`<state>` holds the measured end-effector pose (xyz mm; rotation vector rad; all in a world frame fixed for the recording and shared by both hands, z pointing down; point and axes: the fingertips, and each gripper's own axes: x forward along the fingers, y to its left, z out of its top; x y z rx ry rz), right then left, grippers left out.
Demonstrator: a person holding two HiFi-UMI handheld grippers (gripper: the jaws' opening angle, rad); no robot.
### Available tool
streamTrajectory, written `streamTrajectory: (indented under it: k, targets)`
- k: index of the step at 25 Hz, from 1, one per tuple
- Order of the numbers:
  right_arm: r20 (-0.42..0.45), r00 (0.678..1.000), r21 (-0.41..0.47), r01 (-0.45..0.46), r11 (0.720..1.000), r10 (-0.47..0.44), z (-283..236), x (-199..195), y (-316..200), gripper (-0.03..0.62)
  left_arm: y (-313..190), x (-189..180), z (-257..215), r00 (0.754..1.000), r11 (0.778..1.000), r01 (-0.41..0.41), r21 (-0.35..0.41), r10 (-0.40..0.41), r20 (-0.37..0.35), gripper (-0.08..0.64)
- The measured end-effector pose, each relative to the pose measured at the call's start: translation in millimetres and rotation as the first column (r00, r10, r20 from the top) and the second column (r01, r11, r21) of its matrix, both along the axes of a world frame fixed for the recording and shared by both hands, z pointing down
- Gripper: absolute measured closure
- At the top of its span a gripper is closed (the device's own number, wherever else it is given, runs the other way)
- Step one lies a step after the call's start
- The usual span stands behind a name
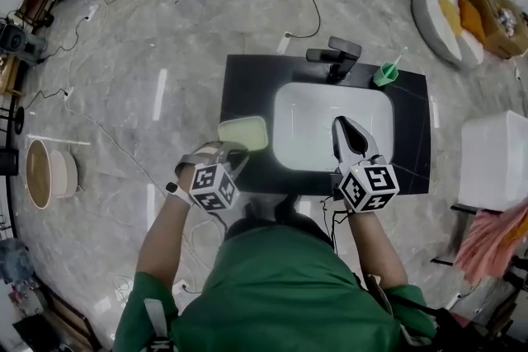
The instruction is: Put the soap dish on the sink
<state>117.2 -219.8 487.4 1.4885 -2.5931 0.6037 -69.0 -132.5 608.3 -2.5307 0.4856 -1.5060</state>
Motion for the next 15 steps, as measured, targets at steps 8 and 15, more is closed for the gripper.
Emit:
streamTrajectory:
  k: [8,15]
  targets:
    - [0.043,0.999,-0.028,0.014,1.000,-0.013,7,24,-36,0.571,-41,20,10,0.999,1.000,0.006,-0.020,-0.005,0.051,0.537]
    - [0.046,0.997,-0.073,-0.062,0.995,0.065,22,42,-57,0.571,-75,14,41,0.997,0.999,-0.042,-0.009,0.042,0.065,0.537]
